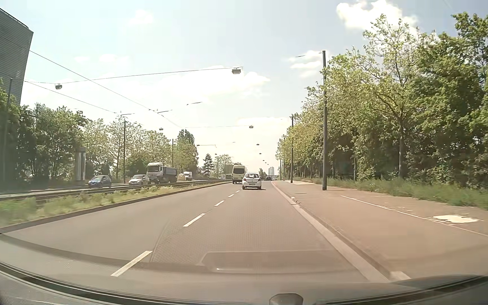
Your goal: Follow the waypoints while adhering to traffic rules and regulations
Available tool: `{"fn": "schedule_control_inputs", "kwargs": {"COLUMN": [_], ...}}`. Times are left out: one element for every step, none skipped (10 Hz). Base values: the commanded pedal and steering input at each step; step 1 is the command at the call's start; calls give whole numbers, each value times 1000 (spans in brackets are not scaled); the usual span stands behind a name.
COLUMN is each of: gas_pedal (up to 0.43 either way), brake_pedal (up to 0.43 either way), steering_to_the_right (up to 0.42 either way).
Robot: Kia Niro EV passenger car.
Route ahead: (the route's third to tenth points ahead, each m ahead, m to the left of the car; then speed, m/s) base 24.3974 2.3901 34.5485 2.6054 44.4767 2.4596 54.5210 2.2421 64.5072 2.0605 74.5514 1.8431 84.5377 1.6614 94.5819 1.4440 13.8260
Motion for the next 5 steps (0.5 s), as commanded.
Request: {"fn": "schedule_control_inputs", "kwargs": {"gas_pedal": [130,130,130,130,130], "brake_pedal": [30,30,30,30,30], "steering_to_the_right": [2,2,2,2,1]}}
